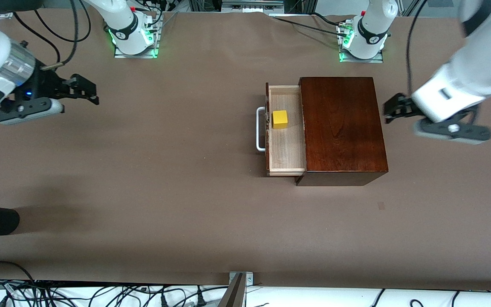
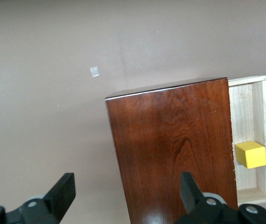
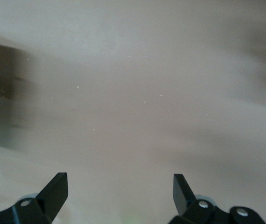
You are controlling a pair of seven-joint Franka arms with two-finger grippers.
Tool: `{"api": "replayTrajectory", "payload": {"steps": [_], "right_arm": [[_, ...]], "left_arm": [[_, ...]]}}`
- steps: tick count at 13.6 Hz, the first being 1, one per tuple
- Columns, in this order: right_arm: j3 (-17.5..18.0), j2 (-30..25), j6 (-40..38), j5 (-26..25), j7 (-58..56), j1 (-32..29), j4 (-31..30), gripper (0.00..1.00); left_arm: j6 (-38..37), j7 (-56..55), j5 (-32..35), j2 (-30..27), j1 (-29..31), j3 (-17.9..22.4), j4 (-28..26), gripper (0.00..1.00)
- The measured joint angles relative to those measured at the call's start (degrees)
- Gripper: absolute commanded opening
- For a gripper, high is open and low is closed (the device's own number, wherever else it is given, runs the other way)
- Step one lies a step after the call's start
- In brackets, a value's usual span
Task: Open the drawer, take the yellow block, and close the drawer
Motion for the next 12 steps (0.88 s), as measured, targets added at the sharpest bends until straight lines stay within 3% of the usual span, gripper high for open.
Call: {"api": "replayTrajectory", "payload": {"steps": [5, 12], "right_arm": [[1.0, 1.0, 1.3, 0.1, -4.3, 12.9, 0.5, 1.00], [1.9, 9.9, 15.4, -0.1, -6.9, 33.7, 1.2, 1.00]], "left_arm": [[13.8, 1.1, -1.4, -12.1, -2.3, 11.3, -15.6, 1.00], [11.5, 2.1, -1.4, -13.6, -2.7, 12.4, -18.7, 1.00]]}}
